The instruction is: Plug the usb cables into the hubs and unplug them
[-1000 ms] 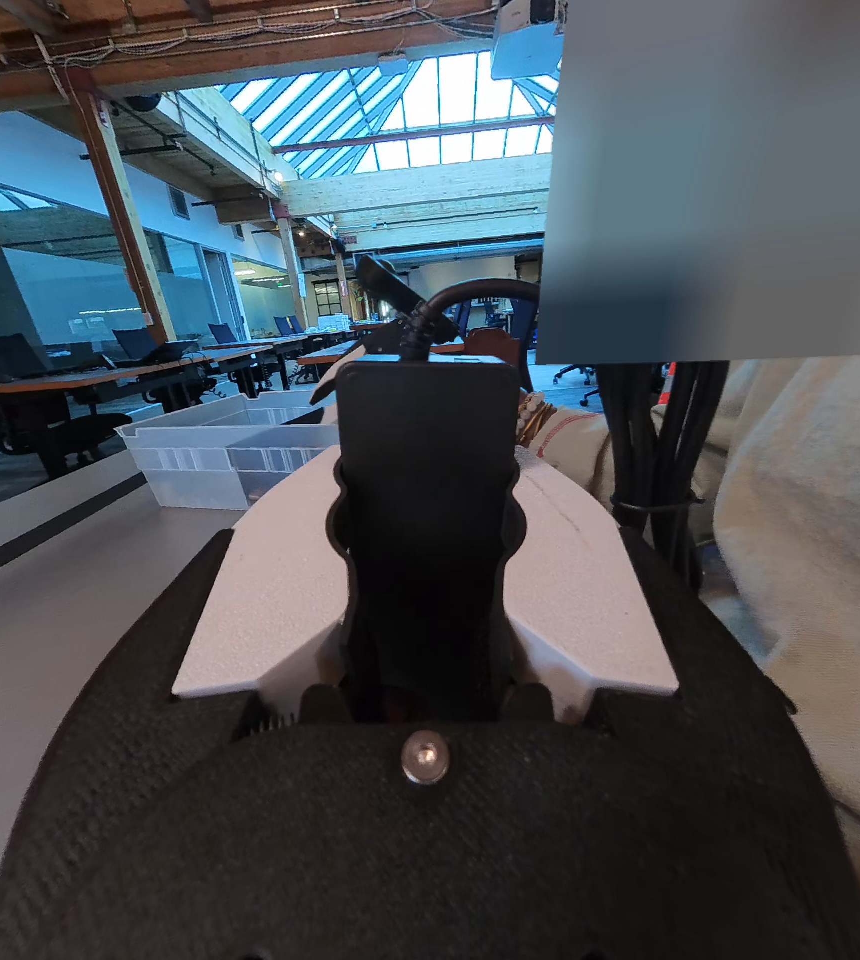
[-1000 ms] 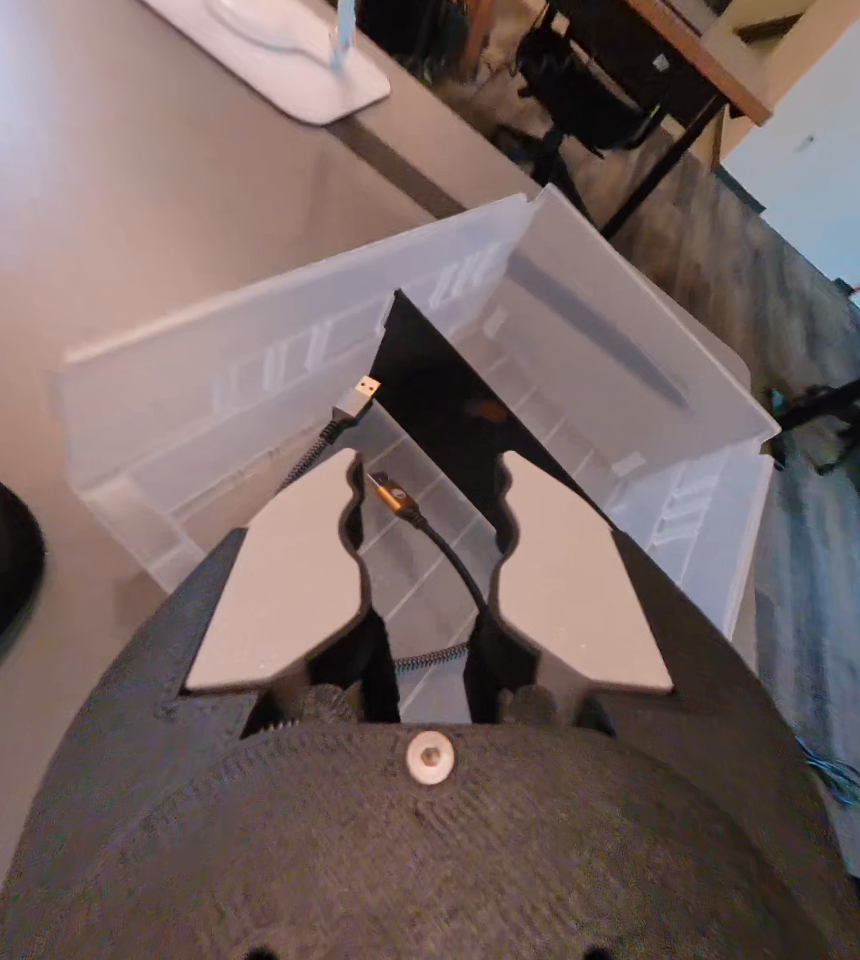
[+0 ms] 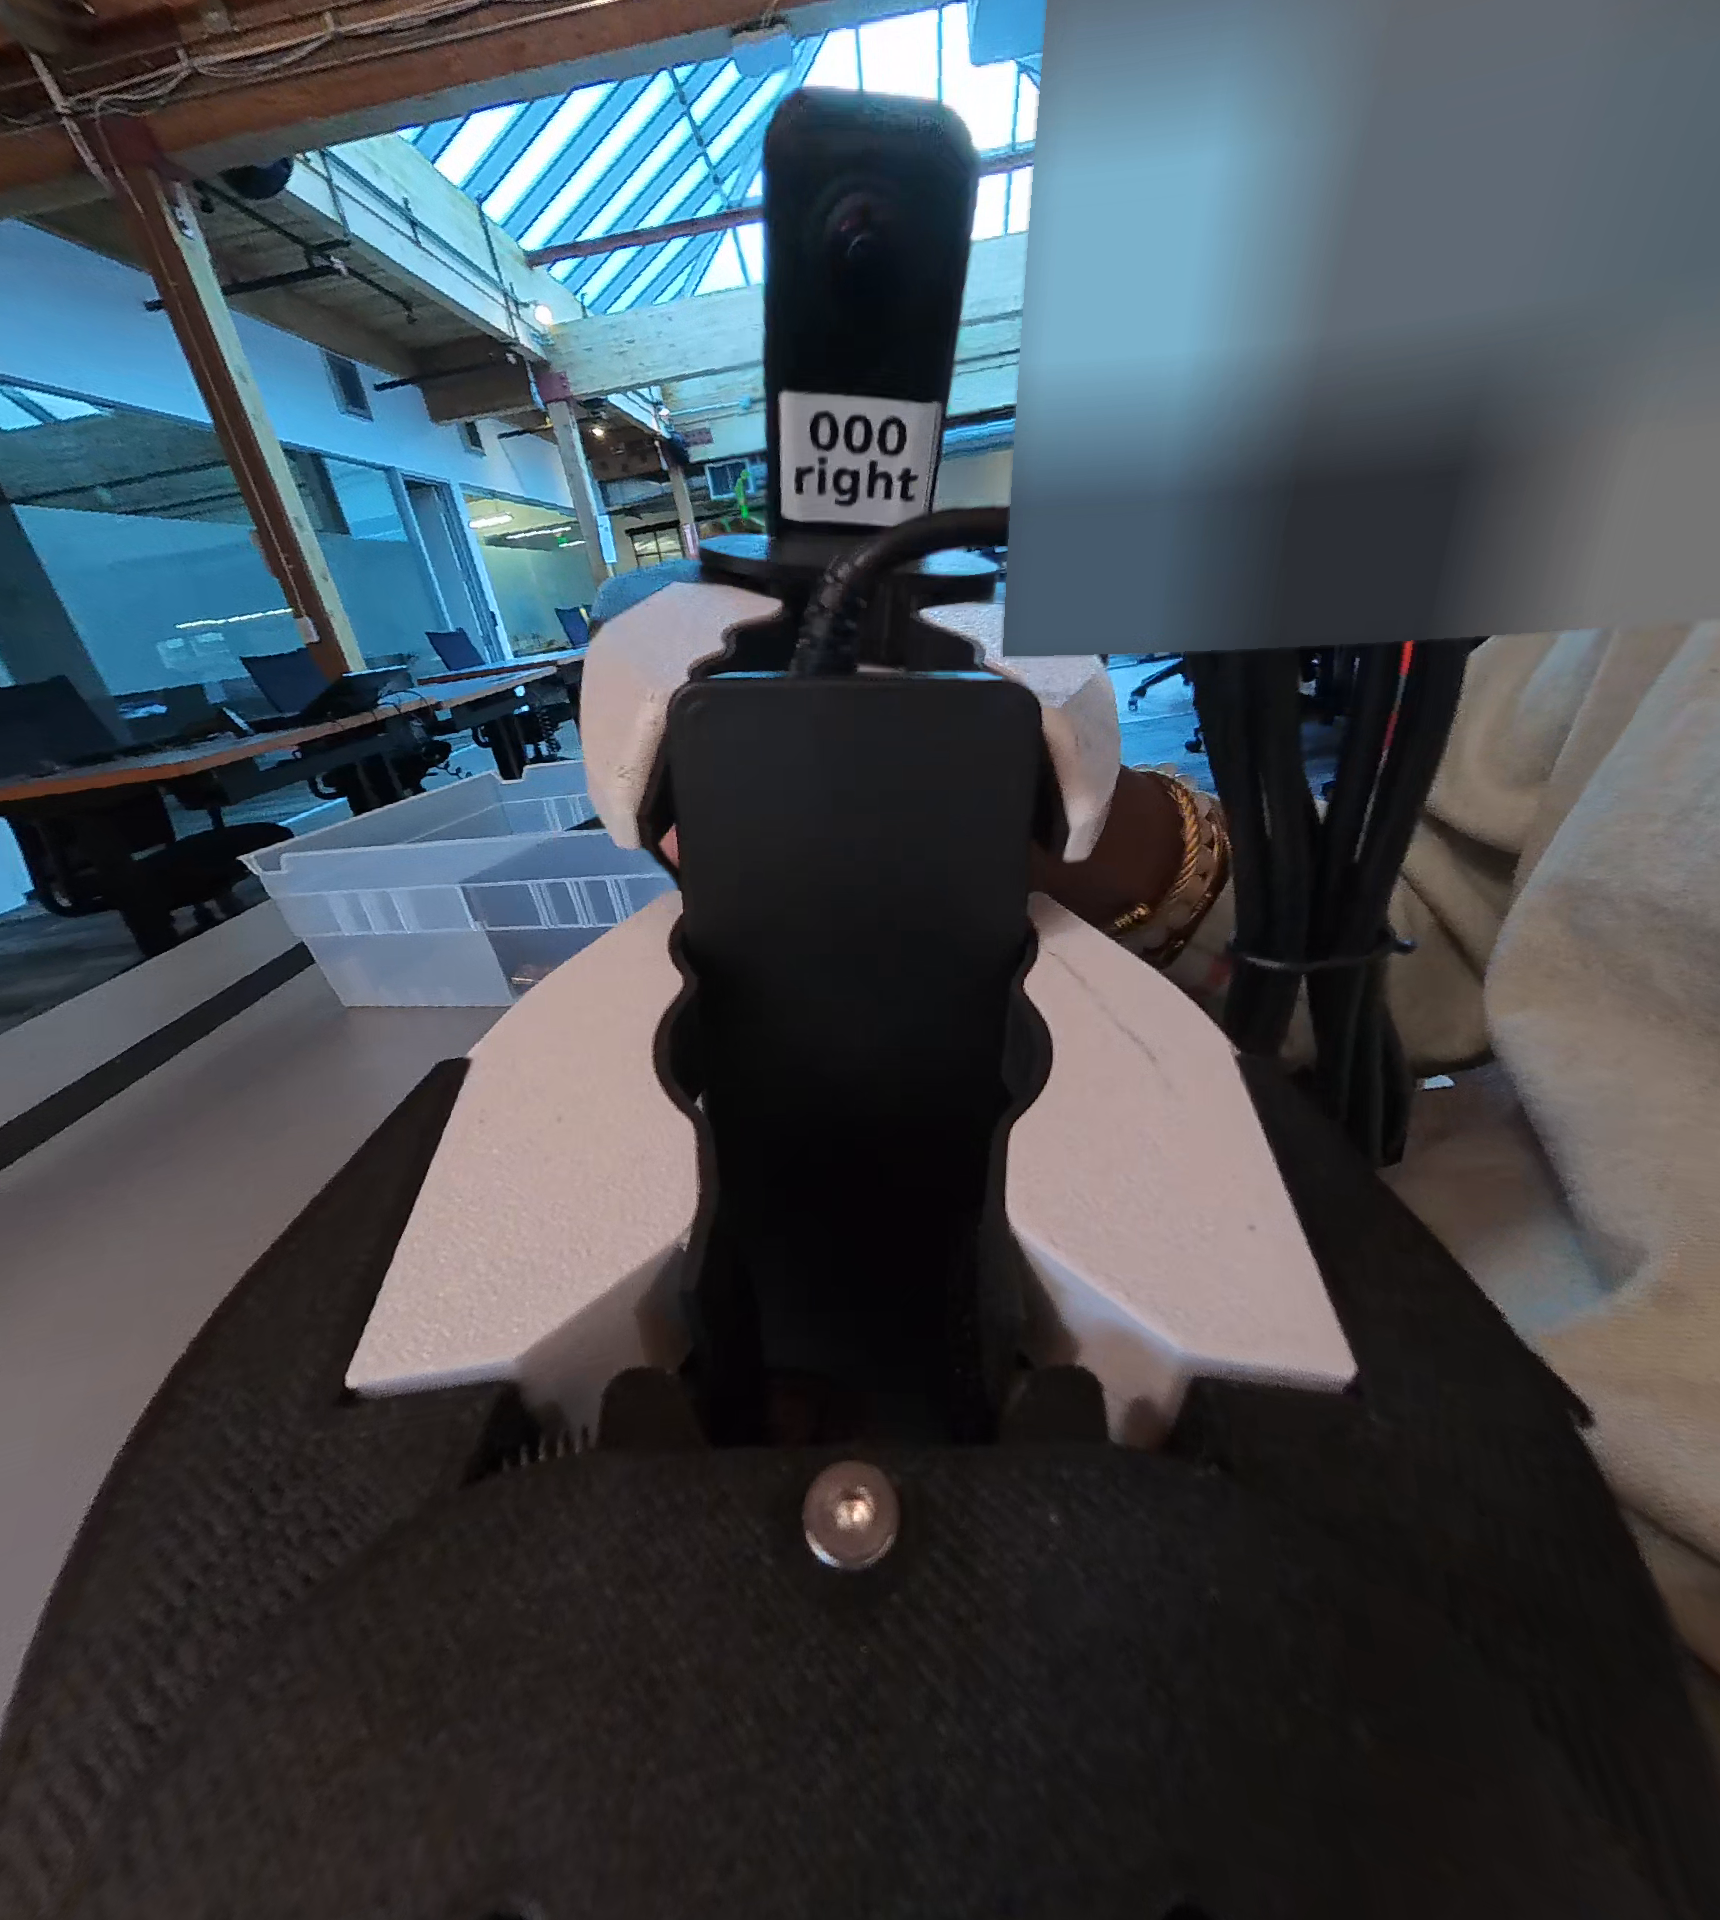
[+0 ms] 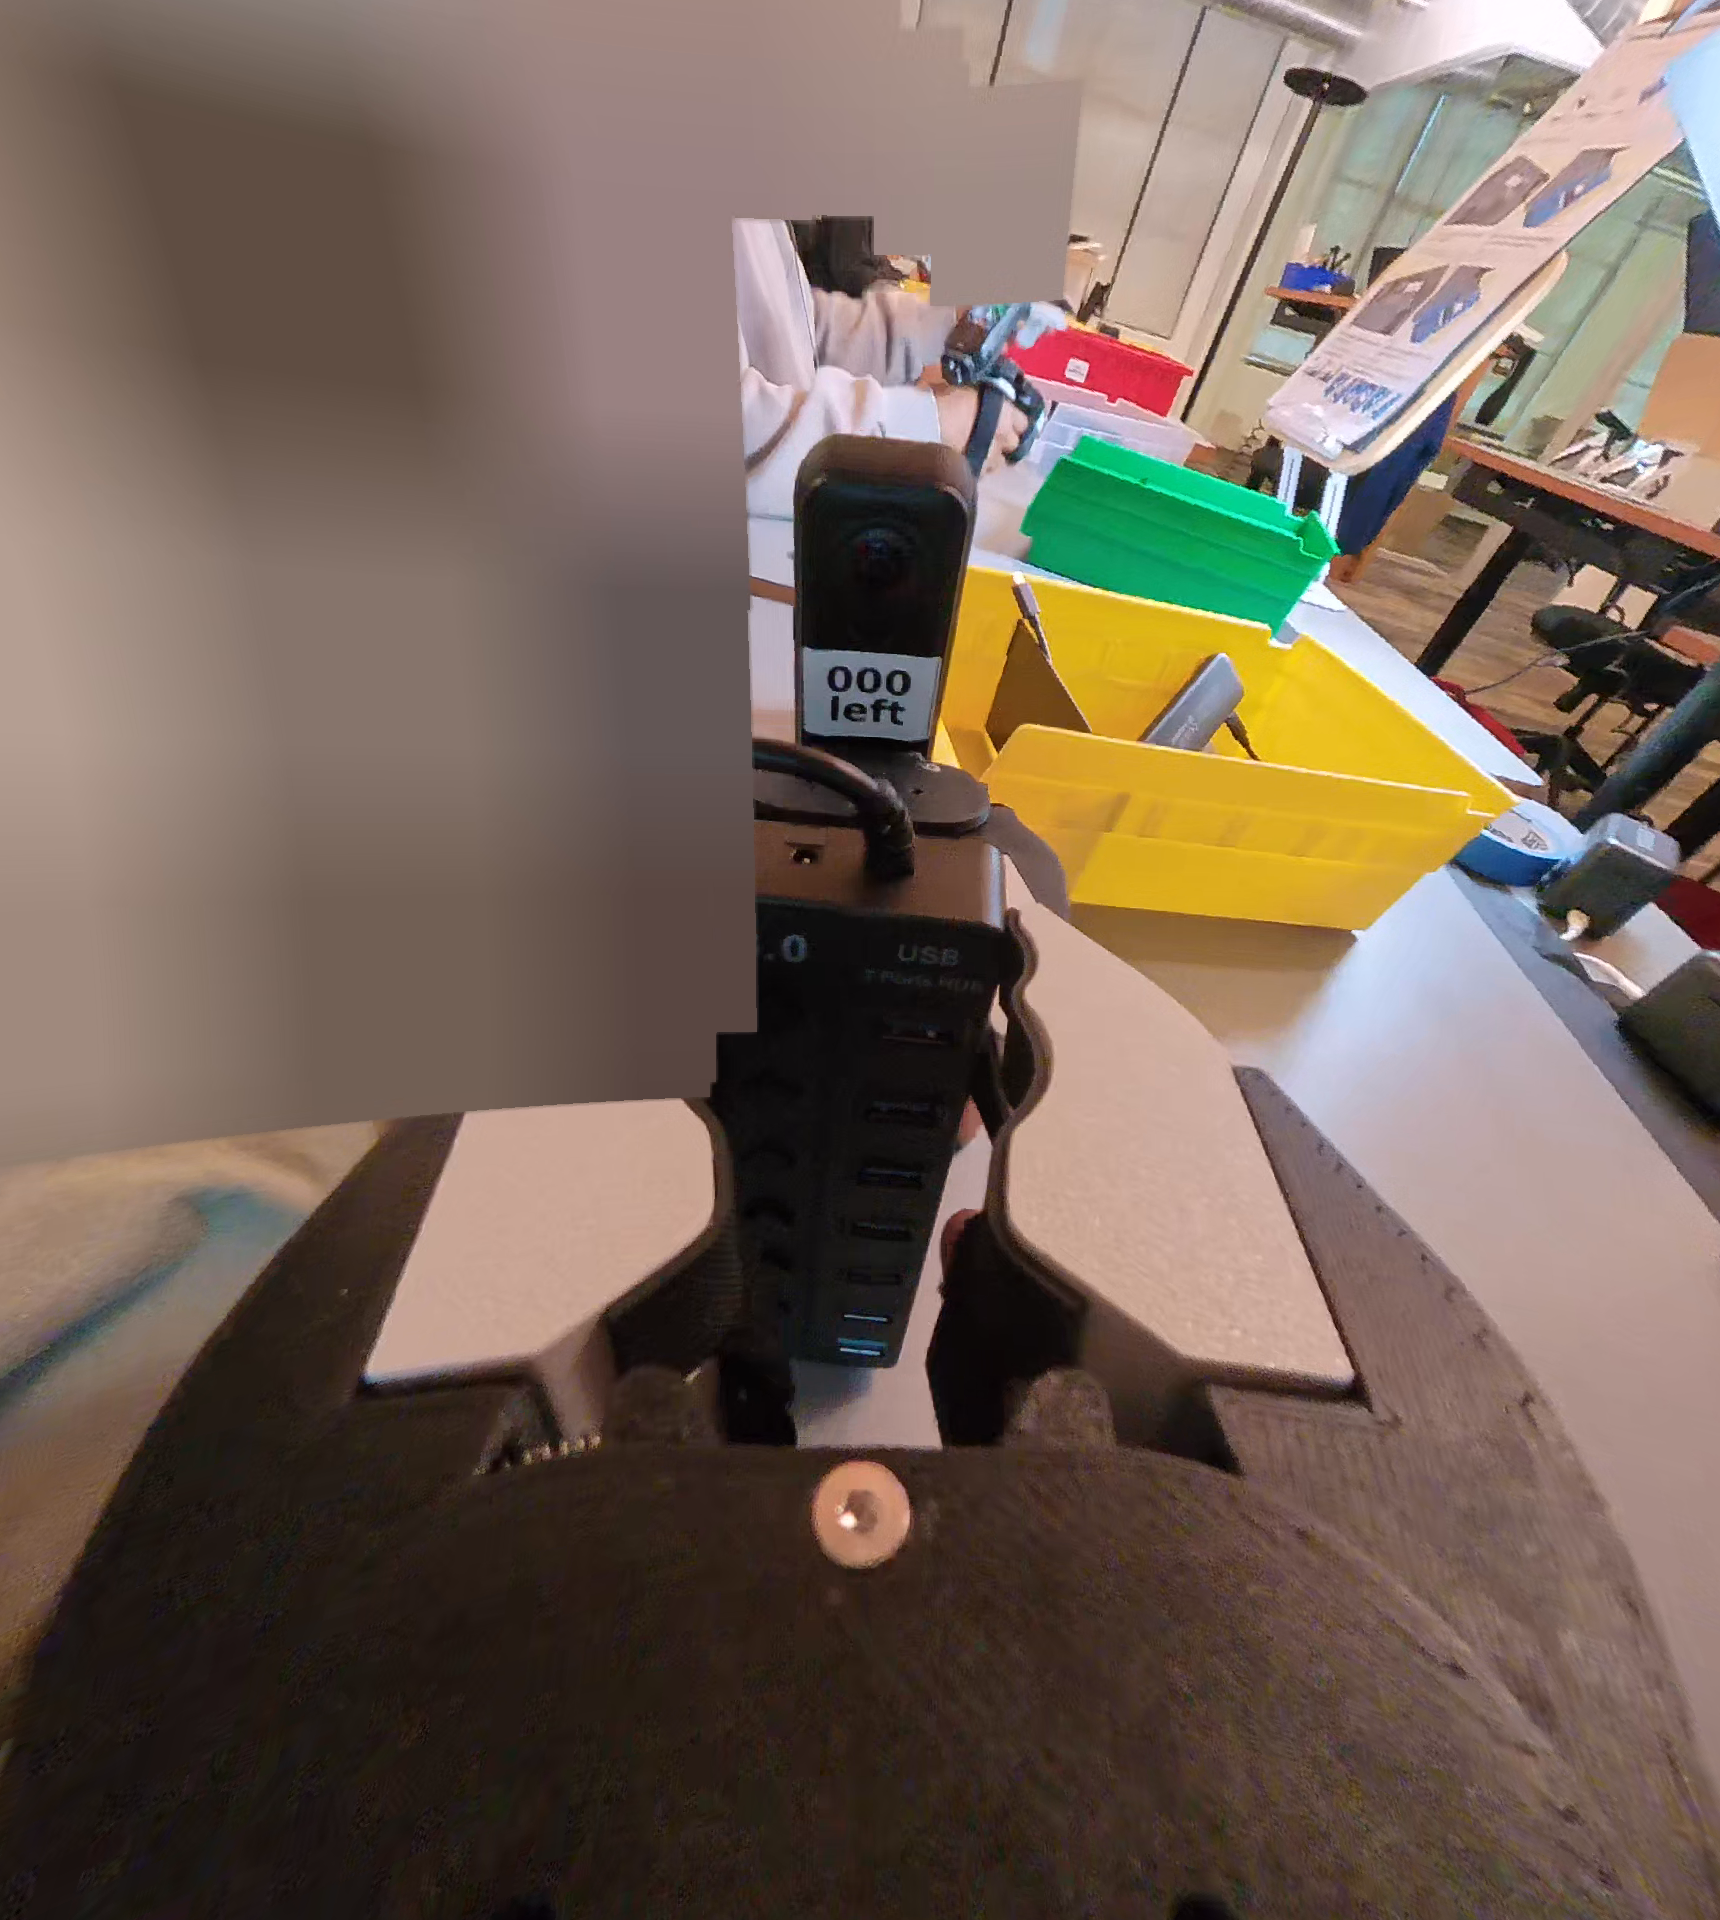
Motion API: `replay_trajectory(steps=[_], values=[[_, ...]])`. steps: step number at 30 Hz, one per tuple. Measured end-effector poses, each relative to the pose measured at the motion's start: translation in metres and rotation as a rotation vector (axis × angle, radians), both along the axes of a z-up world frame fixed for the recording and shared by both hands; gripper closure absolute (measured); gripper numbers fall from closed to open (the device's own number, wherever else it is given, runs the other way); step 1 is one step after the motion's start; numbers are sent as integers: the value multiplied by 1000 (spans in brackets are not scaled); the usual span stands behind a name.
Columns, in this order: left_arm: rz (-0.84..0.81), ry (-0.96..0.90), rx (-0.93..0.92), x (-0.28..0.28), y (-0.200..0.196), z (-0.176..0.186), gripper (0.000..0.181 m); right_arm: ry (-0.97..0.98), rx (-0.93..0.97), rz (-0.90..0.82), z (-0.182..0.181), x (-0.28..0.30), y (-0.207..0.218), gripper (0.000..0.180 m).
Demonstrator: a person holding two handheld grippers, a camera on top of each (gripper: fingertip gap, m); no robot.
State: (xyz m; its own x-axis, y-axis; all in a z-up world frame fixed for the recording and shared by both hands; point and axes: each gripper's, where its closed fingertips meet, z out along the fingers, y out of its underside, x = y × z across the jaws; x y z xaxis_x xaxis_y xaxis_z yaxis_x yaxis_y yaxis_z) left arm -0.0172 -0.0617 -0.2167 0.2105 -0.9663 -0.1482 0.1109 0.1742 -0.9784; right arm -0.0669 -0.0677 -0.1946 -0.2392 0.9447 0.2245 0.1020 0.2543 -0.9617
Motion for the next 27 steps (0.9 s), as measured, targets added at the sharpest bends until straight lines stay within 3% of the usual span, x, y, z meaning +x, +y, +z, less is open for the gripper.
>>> replay_trajectory(steps=[1,4,7,14,21,24,27], values=[[10,-4,1,-1,1,1,125,-10,31,-17,0,0,1,127],[62,-49,14,-4,9,7,117,38,108,-79,12,3,7,127],[243,-115,41,-18,35,16,107,144,72,-178,40,20,22,128],[616,-156,-124,-60,90,7,84,387,148,-626,116,105,92,128],[653,-256,-261,-79,101,6,80,397,256,-1085,161,212,195,128],[643,-237,-252,-75,100,6,80,392,271,-1285,157,264,243,128],[635,-198,-222,-69,98,4,80,380,260,-1378,136,298,282,128]])
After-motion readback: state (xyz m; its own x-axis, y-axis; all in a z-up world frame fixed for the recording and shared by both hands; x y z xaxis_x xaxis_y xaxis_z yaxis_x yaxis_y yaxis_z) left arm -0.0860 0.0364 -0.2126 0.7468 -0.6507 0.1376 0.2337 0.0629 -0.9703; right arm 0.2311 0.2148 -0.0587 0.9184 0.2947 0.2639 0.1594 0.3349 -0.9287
